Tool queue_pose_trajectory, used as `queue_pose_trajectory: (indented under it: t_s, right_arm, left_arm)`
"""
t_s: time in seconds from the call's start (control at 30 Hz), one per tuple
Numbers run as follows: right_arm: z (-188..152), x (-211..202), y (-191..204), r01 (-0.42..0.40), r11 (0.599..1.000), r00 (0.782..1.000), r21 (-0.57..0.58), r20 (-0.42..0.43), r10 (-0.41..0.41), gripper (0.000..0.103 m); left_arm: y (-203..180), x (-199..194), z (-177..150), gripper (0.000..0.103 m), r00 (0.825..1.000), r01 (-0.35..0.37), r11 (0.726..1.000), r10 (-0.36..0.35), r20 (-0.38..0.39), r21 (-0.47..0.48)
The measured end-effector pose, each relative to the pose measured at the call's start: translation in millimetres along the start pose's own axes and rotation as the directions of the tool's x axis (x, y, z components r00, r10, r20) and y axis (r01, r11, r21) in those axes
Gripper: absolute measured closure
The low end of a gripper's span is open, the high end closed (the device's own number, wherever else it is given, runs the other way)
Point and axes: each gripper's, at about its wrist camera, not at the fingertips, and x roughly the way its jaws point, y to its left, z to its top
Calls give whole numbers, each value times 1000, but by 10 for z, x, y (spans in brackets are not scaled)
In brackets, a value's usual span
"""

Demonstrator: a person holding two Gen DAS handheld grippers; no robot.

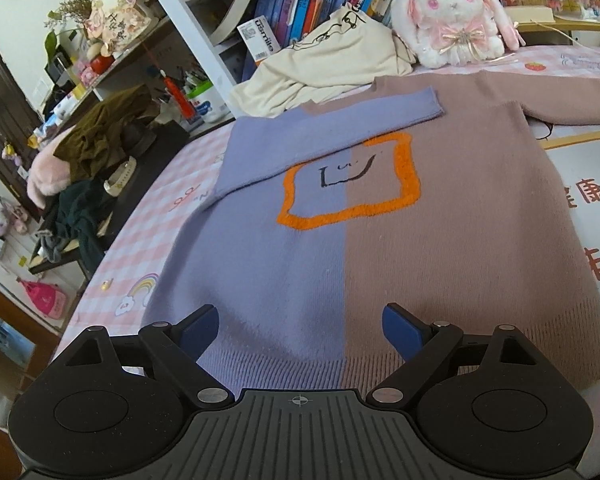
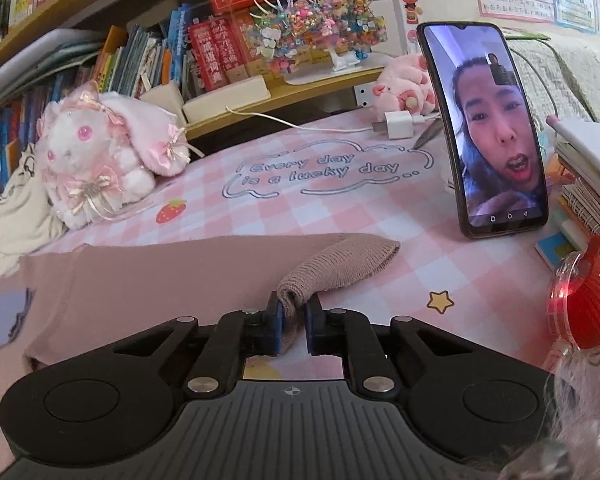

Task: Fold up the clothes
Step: 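Grasp the pink sleeve cuff with the right gripper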

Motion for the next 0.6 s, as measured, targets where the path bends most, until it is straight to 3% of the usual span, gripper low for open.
queue_pose_trajectory:
  t_s: [0.33,0.6]
  right_arm:
    - [163,-127,312,-96,995,994,-27,41,97,93]
    - [183,-282,908,-176,980,981,-93,70,183,93]
  left_arm:
    - [5,39,1,12,999,29,999,-29,28,17]
    - [241,116,-15,12,996,46,999,-45,79,-5]
